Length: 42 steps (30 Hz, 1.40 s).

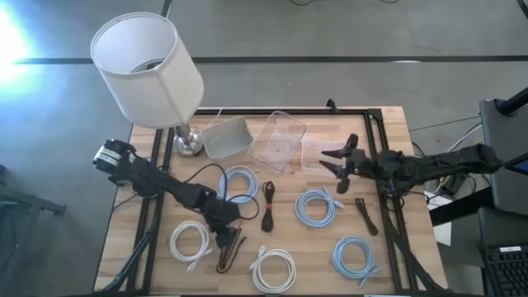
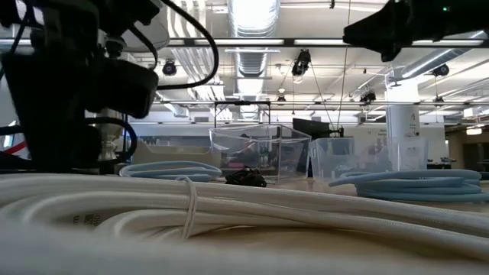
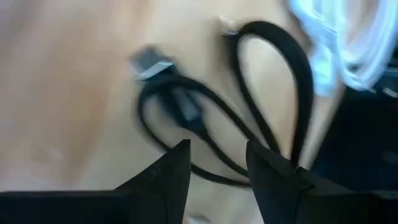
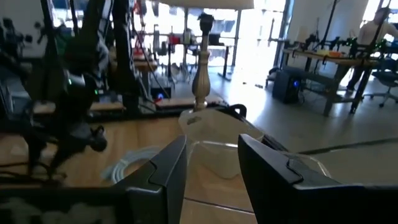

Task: Pick & Place USB Port
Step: Put the bottom black USB cable into the white bin

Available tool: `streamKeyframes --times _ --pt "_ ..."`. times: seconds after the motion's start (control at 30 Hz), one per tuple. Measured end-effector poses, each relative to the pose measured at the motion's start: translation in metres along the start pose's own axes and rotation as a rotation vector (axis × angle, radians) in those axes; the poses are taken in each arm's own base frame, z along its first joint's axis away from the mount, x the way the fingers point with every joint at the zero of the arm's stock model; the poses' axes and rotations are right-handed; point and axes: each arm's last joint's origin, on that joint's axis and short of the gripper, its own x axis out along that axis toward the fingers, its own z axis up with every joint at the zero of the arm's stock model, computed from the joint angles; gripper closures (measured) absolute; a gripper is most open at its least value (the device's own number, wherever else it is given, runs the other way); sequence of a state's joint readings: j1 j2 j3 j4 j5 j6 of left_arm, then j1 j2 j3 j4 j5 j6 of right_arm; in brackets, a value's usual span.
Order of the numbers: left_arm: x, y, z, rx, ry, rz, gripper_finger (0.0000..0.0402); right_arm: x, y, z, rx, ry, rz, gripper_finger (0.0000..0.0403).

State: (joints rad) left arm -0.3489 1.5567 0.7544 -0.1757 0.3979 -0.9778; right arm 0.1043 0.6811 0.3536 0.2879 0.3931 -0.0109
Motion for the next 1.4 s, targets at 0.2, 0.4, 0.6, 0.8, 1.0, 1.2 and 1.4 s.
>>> streamKeyframes --times 0.2,0.4,0.6,0.8,1.0,1.2,1.4 --pt "-0.019 -0.016 0.0 0.014 -0.014 -0.092 0.0243 0.027 0.011 0.01 -0.081 0.123 0.003 0.0264" --pt "-0.031 -0.027 0.0 -0.061 -0.073 -0.126 0.0243 0.05 0.021 0.014 -0.166 0.201 0.008 0.0268" --pt "-0.024 -0.02 0.001 -0.105 -0.093 -0.063 0.0243 0.066 0.027 0.021 -0.19 0.213 0.011 0.0267" --pt "-0.015 -0.017 0.003 -0.111 -0.085 -0.034 0.0243 0.074 0.03 0.021 -0.221 0.232 0.014 0.0268" --pt "-0.014 -0.021 0.006 -0.096 -0.099 -0.062 0.0243 0.072 0.029 0.021 -0.23 0.24 0.015 0.0267" --pt "-0.013 -0.021 0.007 -0.085 -0.117 -0.061 0.0243 0.069 0.028 0.024 -0.225 0.233 0.015 0.027" --pt "-0.013 -0.021 0.007 -0.072 -0.119 -0.054 0.0277 0.069 0.028 0.023 -0.228 0.235 0.015 0.0277"
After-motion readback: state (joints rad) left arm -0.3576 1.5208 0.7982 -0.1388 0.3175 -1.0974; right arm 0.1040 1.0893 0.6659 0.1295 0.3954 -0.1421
